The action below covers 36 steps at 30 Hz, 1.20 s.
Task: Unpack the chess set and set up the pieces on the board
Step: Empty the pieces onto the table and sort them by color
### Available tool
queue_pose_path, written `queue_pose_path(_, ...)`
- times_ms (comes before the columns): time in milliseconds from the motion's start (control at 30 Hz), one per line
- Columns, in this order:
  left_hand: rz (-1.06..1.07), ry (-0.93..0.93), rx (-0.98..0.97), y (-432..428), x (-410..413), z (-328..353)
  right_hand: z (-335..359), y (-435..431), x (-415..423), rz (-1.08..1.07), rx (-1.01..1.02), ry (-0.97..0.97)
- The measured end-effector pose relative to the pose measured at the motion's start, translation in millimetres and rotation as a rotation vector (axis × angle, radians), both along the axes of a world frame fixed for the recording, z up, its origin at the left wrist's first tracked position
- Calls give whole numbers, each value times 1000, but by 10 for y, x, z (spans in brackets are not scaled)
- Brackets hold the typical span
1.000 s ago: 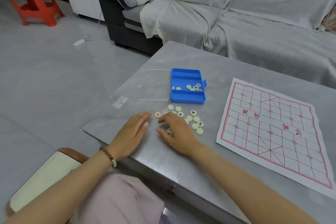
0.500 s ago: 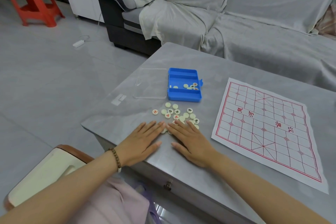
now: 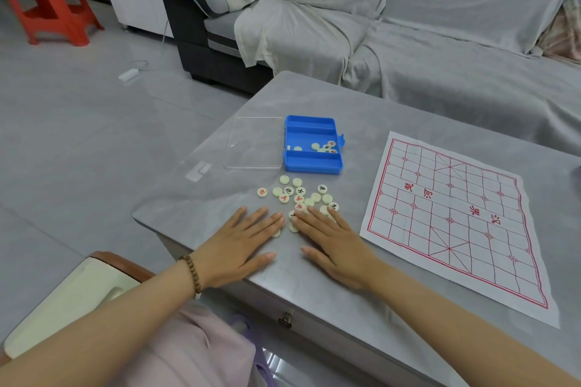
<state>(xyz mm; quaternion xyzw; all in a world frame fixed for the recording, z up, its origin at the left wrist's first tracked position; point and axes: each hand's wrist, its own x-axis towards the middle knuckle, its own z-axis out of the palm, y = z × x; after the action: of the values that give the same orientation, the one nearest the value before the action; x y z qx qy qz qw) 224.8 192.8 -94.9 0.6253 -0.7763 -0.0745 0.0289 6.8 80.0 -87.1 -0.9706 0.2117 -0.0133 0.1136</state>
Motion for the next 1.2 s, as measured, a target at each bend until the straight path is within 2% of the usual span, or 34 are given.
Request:
queue_pose_path(133,84,7,-8,-80,0,-31,-72,-11,79,-97,16,-24)
queue_pose_path(267,153,16,5,-170,6,-18,-122,7,213,-70,38,-26)
queue_pose_path(367,135,75,6,-251,22,-2,-72,-21,240,-100,82,-108)
queue_pose_path(433,146,135,-24,-341,71,37,22,-134,231,-173,141,-225)
queue_pose_path(633,355,375,-94,-1061,211,301,306,-971,377,-554,422,-507)
queue_pose_path(700,392,465,-100,-1360,236,318,362,-1271,485,-566,383,-481)
queue_pose_path(800,404,473,-82,-1725,279,216,359,-1609,679,-500,209,-285)
queue_pose_path(933,447,323,-94,-1908,313,-9,171,-1867,891,-370,-37,-64)
queue_pose_path(1033,468,182,-209,-1914,314,-119,32,-1948,937,-279,-222,-53)
queue_pose_path(1200,476,182,-273,-1916,301,-171,-16,-1983,915,-250,-80,-141)
